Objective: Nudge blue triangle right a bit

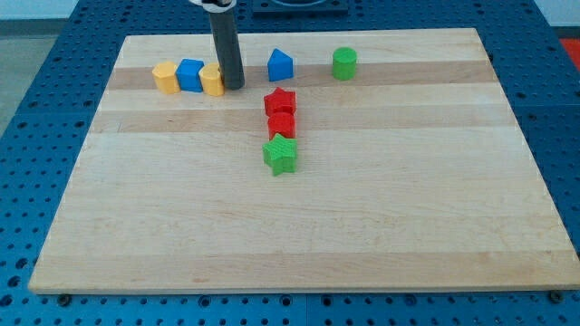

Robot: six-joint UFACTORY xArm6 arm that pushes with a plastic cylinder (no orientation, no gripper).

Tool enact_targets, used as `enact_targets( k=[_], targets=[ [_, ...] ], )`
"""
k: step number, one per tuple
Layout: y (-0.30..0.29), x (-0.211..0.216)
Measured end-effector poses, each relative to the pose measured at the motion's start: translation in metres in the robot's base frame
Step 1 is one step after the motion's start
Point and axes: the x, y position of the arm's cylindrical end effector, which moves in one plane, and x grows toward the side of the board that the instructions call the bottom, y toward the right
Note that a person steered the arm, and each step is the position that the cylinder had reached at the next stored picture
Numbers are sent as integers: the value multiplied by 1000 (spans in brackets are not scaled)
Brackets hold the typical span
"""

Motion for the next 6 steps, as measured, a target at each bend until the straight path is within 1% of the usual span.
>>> enact_targets(
  k=[1, 2, 3, 5, 6],
  targets=[
    [5, -39],
    [20, -62],
    [72, -62],
    [119, -54],
    [129, -53]
  ],
)
